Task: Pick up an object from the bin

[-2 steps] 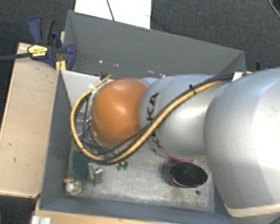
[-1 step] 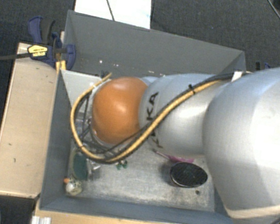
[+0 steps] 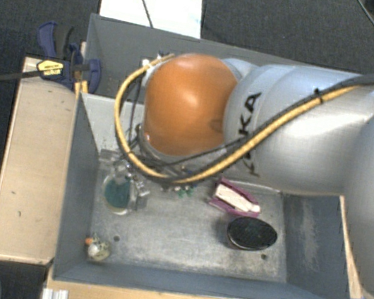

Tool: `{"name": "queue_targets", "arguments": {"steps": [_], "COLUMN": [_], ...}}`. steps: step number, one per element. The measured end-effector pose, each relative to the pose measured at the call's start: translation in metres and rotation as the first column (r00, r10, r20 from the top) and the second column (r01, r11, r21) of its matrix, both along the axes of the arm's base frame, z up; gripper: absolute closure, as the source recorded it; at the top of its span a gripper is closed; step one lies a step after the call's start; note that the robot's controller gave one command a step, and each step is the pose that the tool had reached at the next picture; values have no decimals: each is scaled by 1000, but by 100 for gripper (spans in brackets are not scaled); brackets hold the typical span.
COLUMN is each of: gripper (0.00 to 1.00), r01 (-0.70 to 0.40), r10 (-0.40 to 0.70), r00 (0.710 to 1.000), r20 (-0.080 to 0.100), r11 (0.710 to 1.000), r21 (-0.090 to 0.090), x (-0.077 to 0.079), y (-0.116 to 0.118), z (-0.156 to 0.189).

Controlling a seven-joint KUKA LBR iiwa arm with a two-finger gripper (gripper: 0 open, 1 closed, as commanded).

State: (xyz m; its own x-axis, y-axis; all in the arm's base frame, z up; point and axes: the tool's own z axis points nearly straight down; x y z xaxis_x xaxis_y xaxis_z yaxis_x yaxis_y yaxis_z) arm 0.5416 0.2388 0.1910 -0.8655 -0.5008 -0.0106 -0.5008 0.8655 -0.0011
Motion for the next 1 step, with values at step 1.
{"name": "queue_targets", "arguments": {"steps": [1], "gripper": [100], "r01": [-443], "r10": [443], "r00": [897], "r20": [0], "r11": [897], "r21": [-4], "x": [22], "y": [8], "z": [59]}}
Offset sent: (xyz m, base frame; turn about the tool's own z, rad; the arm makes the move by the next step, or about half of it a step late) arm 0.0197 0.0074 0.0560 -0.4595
